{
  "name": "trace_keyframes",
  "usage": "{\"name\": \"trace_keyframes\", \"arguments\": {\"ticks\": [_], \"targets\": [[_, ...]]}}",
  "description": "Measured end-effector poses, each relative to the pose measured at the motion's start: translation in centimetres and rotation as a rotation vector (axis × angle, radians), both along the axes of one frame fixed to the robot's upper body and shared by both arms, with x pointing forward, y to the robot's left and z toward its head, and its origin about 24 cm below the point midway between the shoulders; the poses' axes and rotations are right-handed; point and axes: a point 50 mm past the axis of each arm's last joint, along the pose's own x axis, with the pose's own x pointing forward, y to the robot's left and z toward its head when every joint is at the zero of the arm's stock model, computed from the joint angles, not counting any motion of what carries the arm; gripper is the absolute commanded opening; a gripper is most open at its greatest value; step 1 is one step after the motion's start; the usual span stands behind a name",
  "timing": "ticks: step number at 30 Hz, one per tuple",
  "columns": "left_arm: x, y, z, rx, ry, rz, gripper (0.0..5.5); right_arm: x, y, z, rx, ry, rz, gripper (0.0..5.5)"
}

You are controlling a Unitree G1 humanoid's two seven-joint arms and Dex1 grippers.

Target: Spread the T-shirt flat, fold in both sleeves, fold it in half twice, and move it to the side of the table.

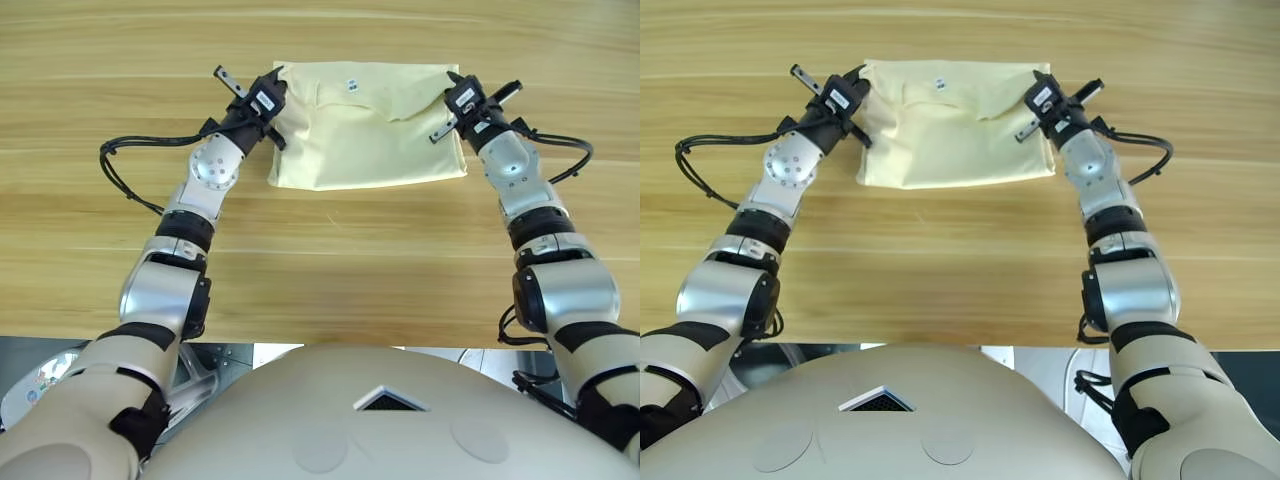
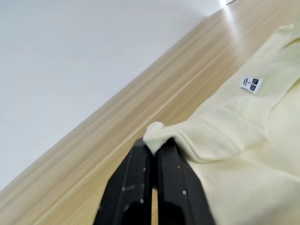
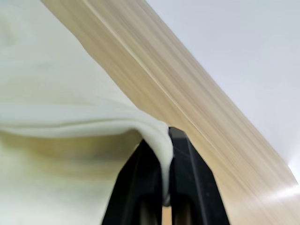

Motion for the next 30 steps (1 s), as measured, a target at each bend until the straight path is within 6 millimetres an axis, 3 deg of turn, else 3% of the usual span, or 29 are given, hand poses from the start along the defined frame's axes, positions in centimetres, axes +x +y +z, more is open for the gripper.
{"name": "trace_keyframes", "arguments": {"ticks": [10,15,18,23,27,29,30], "targets": [[1.8,-0.1,-0.1,-0.039,0.103,0.115,2.0,1.6,1.8,-0.1,0.008,0.041,-0.107,2.17],[3.3,-1.4,1.6,-0.049,0.086,0.125,2.82,2.4,1.8,0.3,0.049,0.059,-0.24,3.06],[3.9,-0.9,2.0,-0.039,0.093,0.191,3.26,3.3,0.9,1.5,0.126,0.059,-0.365,3.11],[4.0,0.2,1.8,-0.046,0.105,0.276,4.08,3.1,0.3,0.7,0.179,0.129,-0.454,3.11],[4.1,3.6,2.3,-0.014,0.058,0.438,4.59,3.0,0.3,0.9,0.172,0.08,-0.457,3.11],[3.7,5.3,2.9,-0.066,-0.021,0.487,4.64,2.6,2.1,0.8,0.149,-0.006,-0.327,3.11],[3.1,5.8,3.2,-0.148,-0.088,0.49,4.64,1.8,4.7,0.4,0.13,-0.066,-0.177,3.11]]}}
